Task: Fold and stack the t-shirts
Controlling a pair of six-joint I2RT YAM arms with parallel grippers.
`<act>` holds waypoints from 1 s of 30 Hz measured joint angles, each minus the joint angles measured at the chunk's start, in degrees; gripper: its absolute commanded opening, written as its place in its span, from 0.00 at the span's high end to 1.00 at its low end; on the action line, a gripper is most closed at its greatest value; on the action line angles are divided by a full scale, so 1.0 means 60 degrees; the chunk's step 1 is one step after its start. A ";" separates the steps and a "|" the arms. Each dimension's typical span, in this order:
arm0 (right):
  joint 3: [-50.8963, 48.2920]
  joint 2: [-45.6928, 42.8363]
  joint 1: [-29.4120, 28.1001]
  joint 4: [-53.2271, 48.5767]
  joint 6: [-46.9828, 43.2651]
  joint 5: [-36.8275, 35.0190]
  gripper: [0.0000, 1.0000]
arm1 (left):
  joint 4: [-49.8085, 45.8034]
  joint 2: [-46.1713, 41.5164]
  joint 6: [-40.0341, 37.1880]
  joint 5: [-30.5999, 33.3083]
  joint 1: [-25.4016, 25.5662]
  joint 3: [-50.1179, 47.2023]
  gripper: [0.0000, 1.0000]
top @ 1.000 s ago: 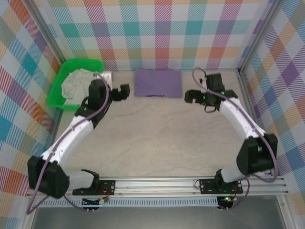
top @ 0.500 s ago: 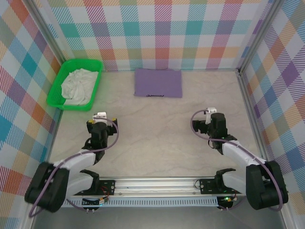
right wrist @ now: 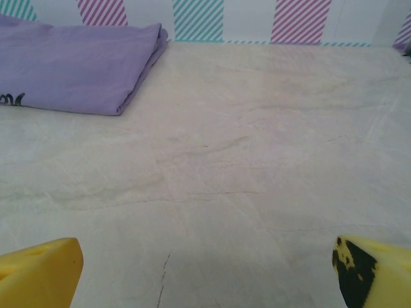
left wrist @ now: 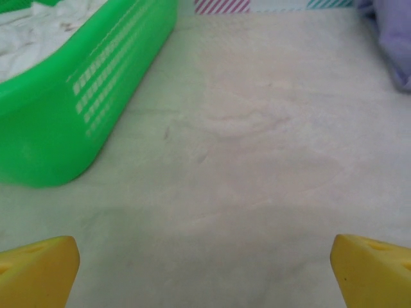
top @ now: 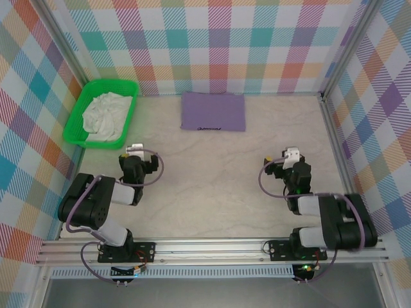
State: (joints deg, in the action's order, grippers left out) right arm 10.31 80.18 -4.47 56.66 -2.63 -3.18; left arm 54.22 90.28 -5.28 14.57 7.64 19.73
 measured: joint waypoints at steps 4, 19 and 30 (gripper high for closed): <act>0.0838 0.1355 0.0135 -0.0452 0.0040 0.0266 0.01 | -0.0441 0.0004 0.0262 -0.0801 -0.0455 0.0619 0.00; 0.2295 0.1341 0.0991 -0.1679 0.0474 0.1195 0.01 | -0.1045 0.0007 0.0455 -0.1439 -0.0557 0.0641 0.00; 0.2295 0.1341 0.0991 -0.1752 0.0521 0.1195 0.01 | -0.1049 0.0007 0.0455 -0.1504 -0.0557 0.0641 0.00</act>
